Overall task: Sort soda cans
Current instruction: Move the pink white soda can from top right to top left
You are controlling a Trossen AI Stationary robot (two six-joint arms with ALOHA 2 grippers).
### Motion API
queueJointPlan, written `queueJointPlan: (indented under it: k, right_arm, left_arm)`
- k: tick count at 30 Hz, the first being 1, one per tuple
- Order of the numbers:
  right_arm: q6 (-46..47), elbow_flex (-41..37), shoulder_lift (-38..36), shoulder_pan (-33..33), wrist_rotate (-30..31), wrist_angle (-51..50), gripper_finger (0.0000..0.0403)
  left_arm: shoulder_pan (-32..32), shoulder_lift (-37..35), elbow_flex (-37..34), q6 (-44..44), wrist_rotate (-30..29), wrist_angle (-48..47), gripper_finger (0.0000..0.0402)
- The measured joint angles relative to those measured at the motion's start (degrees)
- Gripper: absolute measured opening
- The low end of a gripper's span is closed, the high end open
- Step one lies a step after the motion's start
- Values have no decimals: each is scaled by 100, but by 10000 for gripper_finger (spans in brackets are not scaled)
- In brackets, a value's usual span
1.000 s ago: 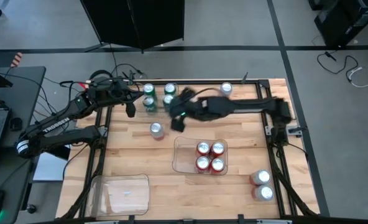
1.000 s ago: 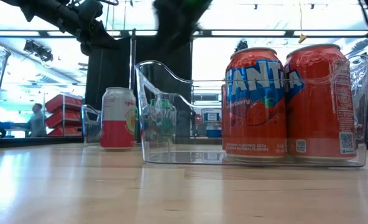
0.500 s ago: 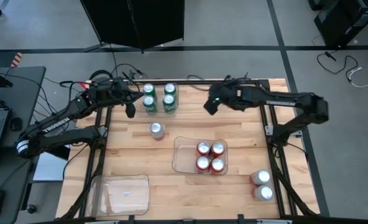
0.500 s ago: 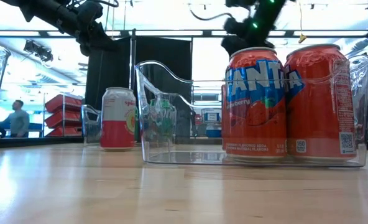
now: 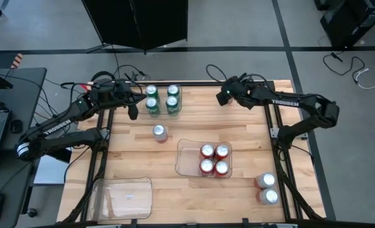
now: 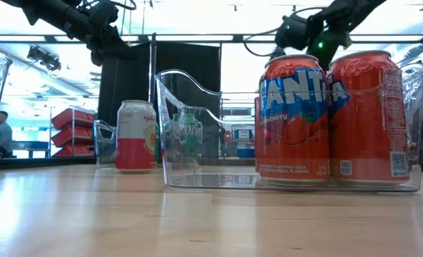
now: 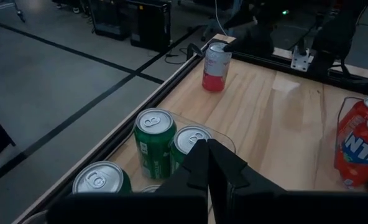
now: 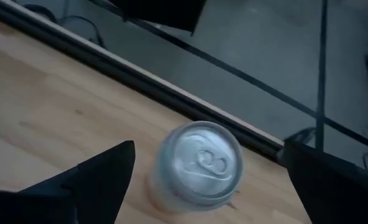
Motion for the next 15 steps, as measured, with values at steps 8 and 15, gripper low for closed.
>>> queueJointPlan:
  k: [8, 15]
  right_arm:
    - [79, -35, 708, -459, -554, 54, 399]
    - [24, -31, 1108, -413, -942, 537, 319]
  left_arm:
    - [0, 0, 0, -22, 0, -11, 0]
    - [0, 0, 0, -22, 0, -19, 0]
